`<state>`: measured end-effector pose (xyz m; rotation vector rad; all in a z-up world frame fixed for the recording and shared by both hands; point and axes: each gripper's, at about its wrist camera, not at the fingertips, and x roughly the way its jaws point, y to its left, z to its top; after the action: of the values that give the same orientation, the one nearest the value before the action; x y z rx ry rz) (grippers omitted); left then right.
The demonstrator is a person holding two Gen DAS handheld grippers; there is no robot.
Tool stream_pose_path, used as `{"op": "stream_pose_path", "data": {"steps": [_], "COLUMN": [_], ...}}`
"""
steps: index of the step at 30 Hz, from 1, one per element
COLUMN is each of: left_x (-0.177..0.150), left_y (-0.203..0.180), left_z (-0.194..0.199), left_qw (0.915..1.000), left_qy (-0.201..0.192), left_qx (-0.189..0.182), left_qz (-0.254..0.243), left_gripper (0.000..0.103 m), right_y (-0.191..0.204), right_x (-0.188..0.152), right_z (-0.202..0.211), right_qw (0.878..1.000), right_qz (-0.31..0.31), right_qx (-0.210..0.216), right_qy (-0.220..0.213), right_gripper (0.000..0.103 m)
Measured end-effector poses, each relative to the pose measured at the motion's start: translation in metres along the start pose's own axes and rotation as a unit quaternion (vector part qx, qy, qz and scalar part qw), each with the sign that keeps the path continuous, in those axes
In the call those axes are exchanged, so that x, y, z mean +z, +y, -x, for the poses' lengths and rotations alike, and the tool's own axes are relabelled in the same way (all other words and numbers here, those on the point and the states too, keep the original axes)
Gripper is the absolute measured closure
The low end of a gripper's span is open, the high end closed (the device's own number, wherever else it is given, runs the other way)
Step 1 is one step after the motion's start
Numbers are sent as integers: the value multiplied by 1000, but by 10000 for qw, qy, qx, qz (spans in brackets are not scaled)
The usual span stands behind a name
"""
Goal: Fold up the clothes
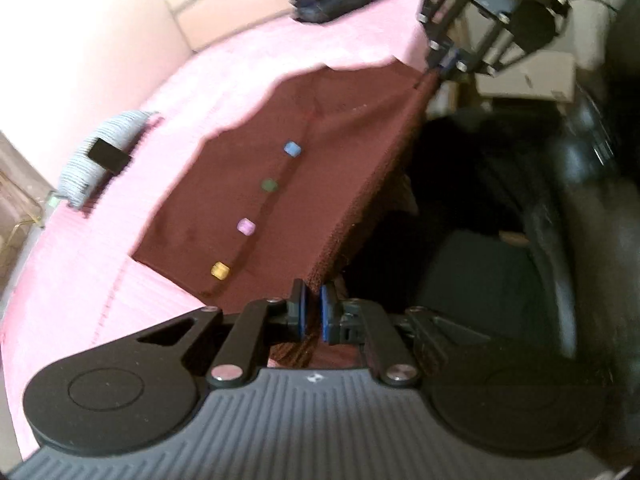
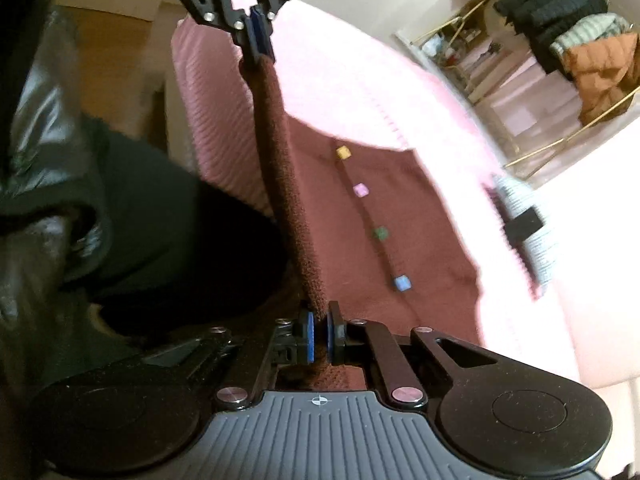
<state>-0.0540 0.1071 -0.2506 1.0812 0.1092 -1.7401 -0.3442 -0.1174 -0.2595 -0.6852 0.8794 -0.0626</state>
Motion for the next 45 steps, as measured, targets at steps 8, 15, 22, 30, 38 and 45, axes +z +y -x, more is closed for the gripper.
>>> {"op": "stream_pose_path", "data": {"steps": [8,15,22,30,38,45], "left_x": [65,59,33,18,15,42], "left_y": [125,226,278,290,281,197], "left_z": [-48,-179,-260,-310,-256,-203], "left_qw": [9974,9940,9864,9783,9661,9808], "left_qy": [-409,164,441,948,1066,512], "left_qx": [356,320,328,356,1308,391], "left_qz": [469,1033,1551,1805,1955,1838], "left_gripper": [97,97,97,87,77,73], "right_y": [-127,-243,-296,-299,-320,-228], "right_x": [22,14,-1,-25,-85,-143], "right_z": [-36,-177,-265,-306,-182,-93], "right_qw": [9984,9993,9973,9866,9156,8197], "right_qz": [127,-201,-600,-1536,-3978,-5683], "right_qx": [-549,-107,295,412,-589,136], "right_qy": [-25,309,298,361,-32,-706], "right_gripper": [99,99,99,69,44,44]}}
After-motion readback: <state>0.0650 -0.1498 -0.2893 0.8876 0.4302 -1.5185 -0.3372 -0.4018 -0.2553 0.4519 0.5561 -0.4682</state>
